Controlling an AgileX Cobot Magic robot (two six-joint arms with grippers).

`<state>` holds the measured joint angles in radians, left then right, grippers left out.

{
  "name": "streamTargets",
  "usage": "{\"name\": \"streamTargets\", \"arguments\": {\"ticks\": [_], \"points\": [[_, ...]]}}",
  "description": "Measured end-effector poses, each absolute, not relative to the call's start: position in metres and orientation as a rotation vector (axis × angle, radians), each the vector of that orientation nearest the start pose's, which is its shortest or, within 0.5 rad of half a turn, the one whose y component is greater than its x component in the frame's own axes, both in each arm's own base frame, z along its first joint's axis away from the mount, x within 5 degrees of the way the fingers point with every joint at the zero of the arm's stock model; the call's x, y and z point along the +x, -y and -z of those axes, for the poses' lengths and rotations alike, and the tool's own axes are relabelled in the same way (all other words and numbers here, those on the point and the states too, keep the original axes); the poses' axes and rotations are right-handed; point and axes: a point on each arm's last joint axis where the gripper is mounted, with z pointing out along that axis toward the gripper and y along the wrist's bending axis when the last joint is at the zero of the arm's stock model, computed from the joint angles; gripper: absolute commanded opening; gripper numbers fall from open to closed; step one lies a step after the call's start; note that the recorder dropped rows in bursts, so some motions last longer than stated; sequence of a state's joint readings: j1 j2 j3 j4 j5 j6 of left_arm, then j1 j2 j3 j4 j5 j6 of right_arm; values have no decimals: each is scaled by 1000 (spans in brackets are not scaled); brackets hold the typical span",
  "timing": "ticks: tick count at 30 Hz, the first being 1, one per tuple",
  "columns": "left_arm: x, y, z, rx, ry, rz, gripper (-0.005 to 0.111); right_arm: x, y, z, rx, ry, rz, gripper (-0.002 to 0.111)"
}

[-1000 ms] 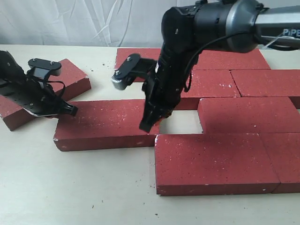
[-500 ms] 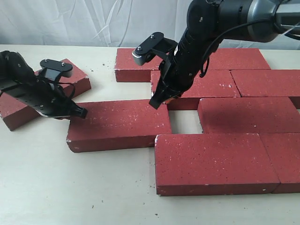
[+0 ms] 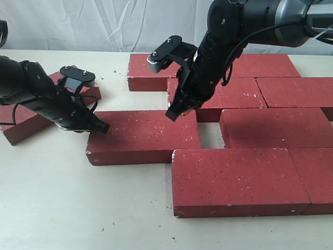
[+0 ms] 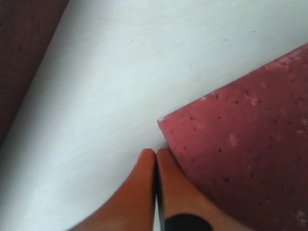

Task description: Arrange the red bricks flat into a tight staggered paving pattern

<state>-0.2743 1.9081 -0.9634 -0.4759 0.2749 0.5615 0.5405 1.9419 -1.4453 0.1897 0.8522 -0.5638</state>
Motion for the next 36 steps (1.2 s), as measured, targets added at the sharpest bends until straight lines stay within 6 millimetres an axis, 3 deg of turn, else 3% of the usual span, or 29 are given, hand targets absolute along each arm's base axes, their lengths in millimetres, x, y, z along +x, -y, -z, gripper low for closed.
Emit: {"name": "streamTargets", "arguments": {"ticks": [5,10,18,36], "points": [[335,114,-122,552,-2597,221,0,344,-206,-200,-1383,-2473,-117,-1],[335,119,-123,552,-2577,221,0,358,-154,-210,-1109,-2517,-28,-1],[333,140,-127,612,-2538,240,0,353,-97,-226,-879,-2511,21,-1],[329,154,-128,640,-2499,245,0,355,-98,-229,-783,-2486,-49,-1]]}}
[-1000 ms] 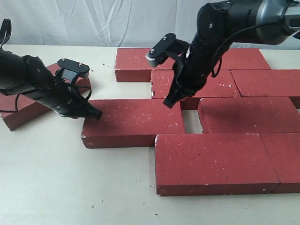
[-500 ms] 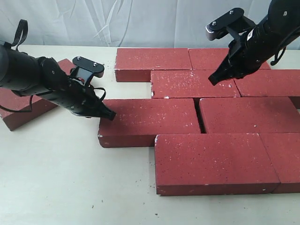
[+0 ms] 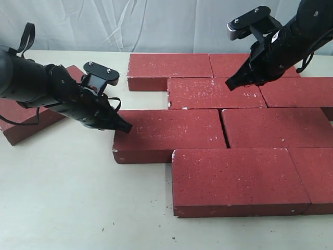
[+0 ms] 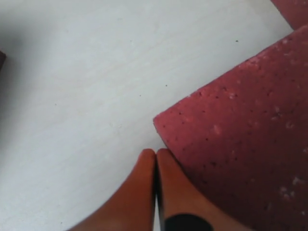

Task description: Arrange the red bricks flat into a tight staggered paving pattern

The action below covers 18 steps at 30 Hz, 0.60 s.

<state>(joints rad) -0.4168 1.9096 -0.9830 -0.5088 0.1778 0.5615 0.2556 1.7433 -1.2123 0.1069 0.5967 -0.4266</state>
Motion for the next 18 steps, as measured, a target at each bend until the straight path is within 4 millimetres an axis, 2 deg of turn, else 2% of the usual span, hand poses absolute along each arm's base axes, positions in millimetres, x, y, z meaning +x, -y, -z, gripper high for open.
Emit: {"name": "streamTargets", "arguments": {"ticks": [6,18], "points": [[328,164,-131,665,-2469,248,0,355,-99,-229,-776,-2485,-55,-1],[328,164,-128,715,-2463,226,0,356,-100,-229,-759,-2480,-69,-1]]}}
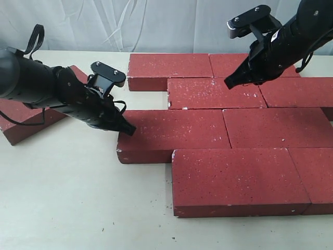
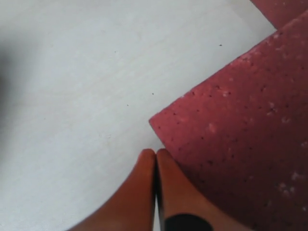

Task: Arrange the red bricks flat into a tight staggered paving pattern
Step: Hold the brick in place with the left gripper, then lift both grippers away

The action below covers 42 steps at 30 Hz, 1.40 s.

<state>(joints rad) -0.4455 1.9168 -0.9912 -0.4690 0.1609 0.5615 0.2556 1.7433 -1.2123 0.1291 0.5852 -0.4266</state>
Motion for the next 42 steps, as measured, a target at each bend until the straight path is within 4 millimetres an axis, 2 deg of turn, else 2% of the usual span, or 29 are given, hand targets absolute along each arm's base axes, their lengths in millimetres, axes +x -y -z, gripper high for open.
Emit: {"name": "streamTargets", "arguments": {"ticks": [8,17,28,33,42], "points": [[329,160,-128,729,-2471,215,0,356,-100,-229,-751,-2479,-78,-1],[335,141,-127,686,-2507,200,0,356,-100,-229,-748,-2477,-79,-1],[331,143,-125,664,-2560,248,0,358,-101,-231,-733,-2454,-81,-1],[323,162,-126,734,-2545,272,0,359,-101,-231,-719,-2447,-90,-1],[325,158,-126,783,-2533,239,0,359,-102,-231,-712,-2446,-97,-1]]}}
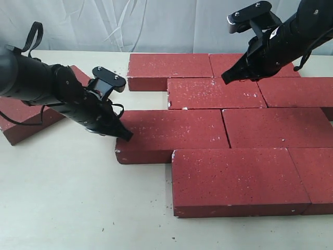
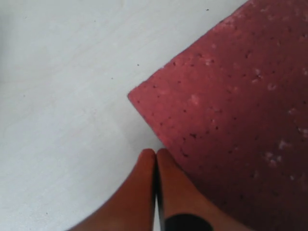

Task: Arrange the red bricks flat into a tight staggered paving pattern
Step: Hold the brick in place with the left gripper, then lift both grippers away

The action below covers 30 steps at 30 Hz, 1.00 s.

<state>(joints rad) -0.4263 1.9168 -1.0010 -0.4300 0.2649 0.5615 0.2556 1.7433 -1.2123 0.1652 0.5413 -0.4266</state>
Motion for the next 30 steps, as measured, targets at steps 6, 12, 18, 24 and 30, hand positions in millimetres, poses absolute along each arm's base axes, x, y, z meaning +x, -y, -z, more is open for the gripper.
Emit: {"name": "streamTargets", "arguments": {"ticks": [6,12,18,24,30], "points": [[328,151,-126,763,-2543,230,0,359,-102,-232,-711,-2444,-96,-1],[328,150,-126,804,-2534,209,0,359,-102,-232,-709,-2444,-98,-1],[333,132,-152,767,-2481,169,0,359,-115,-235,-680,-2403,-185,-1],[355,86,-210,462,-2238,73,0,356,-135,-226,-787,-2378,-206,-1],[396,35,-224,208,-2175,17,0,356,-139,-225,-788,-2363,-209,-1]]}}
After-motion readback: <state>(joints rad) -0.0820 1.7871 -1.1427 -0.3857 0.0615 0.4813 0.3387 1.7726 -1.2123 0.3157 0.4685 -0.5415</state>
